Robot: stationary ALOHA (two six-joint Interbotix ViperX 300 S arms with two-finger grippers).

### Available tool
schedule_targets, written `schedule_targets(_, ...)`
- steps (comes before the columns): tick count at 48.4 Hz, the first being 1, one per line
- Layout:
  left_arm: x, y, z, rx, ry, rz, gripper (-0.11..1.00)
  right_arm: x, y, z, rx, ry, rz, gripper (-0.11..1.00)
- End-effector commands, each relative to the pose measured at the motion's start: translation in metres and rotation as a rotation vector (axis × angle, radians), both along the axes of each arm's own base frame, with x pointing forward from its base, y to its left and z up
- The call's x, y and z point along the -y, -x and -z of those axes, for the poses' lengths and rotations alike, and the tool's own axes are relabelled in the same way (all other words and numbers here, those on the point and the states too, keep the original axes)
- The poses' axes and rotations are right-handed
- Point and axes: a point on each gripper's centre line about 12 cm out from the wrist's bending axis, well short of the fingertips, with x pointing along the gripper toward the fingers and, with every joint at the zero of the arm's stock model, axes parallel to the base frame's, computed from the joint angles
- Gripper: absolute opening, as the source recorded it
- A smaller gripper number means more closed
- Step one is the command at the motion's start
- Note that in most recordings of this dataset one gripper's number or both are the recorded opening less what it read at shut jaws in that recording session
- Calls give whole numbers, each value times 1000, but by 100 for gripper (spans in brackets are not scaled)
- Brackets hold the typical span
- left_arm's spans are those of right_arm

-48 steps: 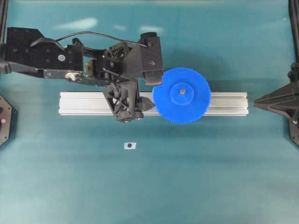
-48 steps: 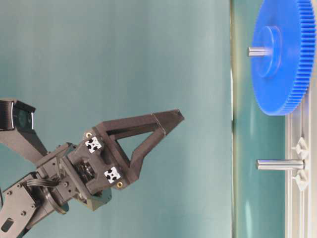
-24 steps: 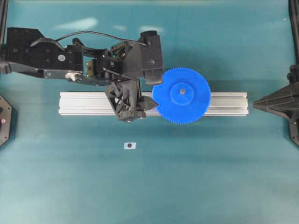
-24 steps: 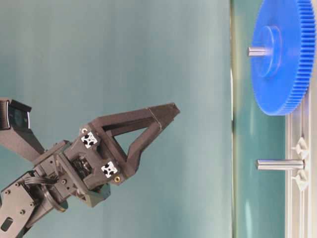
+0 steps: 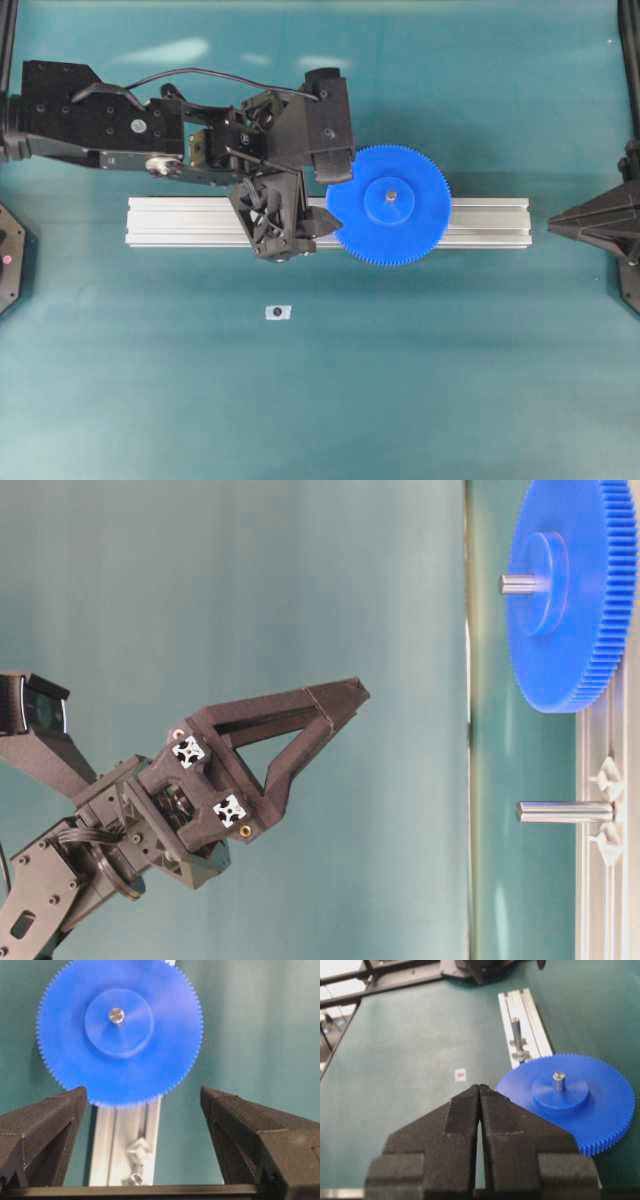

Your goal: Insert the large gear onto the shaft.

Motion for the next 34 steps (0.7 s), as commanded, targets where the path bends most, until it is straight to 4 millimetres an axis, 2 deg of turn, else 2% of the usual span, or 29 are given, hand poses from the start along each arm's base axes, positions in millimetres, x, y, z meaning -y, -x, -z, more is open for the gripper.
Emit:
schedule_targets(1, -2, -3, -17, 49, -6, -1, 89, 0, -1, -2, 0, -11, 4, 5)
schedule_targets(34, -2, -5, -21, 64, -7, -2, 89, 0, -1, 1, -28, -12, 2, 5)
